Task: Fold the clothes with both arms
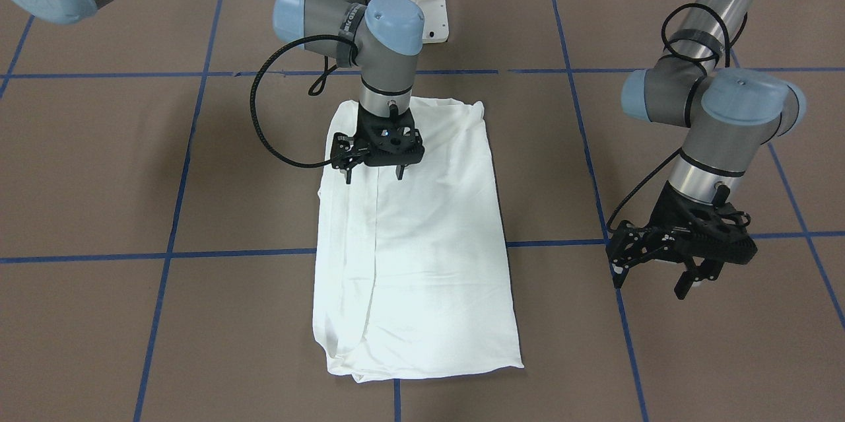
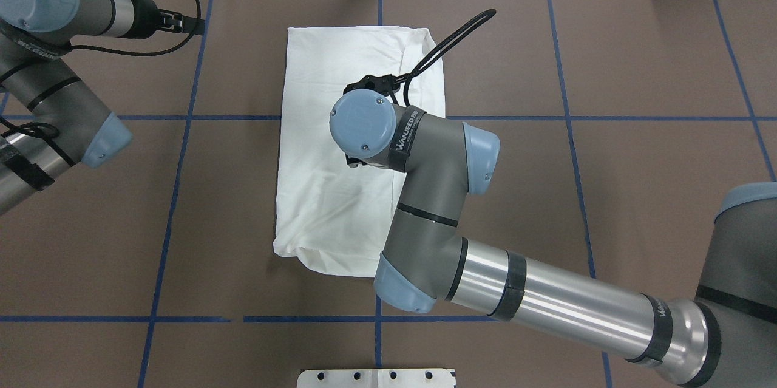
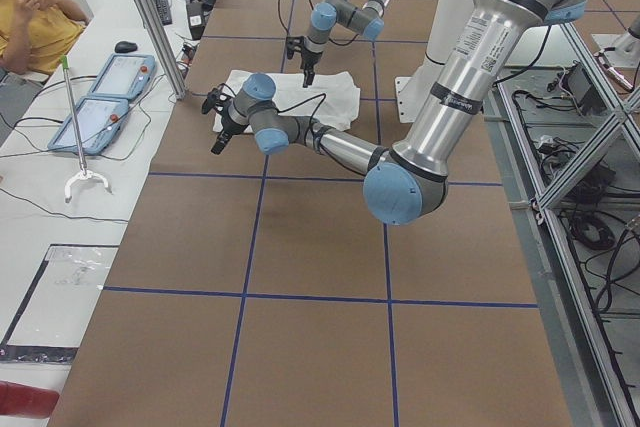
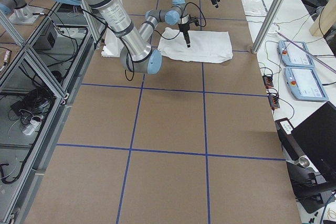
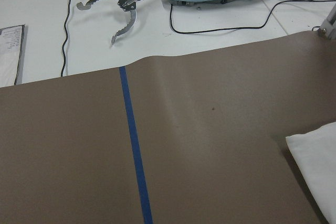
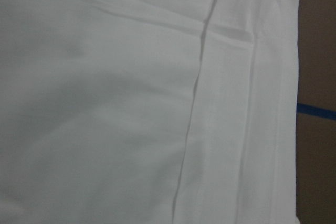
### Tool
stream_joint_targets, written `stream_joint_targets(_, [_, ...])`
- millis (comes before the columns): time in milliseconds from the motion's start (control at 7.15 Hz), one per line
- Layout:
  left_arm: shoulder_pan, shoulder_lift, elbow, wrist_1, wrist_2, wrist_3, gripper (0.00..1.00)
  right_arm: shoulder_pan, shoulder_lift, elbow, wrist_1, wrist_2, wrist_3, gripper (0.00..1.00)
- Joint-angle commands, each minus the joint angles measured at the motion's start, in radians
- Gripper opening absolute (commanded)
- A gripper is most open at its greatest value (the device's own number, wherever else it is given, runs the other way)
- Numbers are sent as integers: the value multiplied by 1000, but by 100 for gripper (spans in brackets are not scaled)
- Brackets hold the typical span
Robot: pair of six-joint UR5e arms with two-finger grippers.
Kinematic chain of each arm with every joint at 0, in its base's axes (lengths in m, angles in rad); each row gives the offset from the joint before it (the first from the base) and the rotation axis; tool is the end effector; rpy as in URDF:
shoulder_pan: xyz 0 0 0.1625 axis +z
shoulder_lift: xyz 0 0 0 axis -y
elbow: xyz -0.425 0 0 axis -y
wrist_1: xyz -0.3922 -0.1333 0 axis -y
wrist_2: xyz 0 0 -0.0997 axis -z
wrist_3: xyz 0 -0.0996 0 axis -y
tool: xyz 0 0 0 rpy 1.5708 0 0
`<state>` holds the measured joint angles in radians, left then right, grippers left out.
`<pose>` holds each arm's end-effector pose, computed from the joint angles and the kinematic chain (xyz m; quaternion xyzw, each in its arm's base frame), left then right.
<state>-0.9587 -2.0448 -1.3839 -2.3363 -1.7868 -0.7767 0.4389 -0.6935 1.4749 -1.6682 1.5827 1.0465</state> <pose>0.3129 -0.6405 0.3912 0.3241 0.3912 -0.0167 0.8612 -0.6187 -0.4364 0.1721 0.1504 -0.2998 -0.0422 0.9411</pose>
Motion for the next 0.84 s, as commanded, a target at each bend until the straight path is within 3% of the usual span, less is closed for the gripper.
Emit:
stream_joint_targets(0, [0, 0, 2, 0, 3, -1, 100, -86, -30, 106, -42, 30, -8, 76])
stream_joint_targets(700, [0, 14, 0, -2, 3, -1, 100, -131, -110, 170, -68, 22, -118, 57])
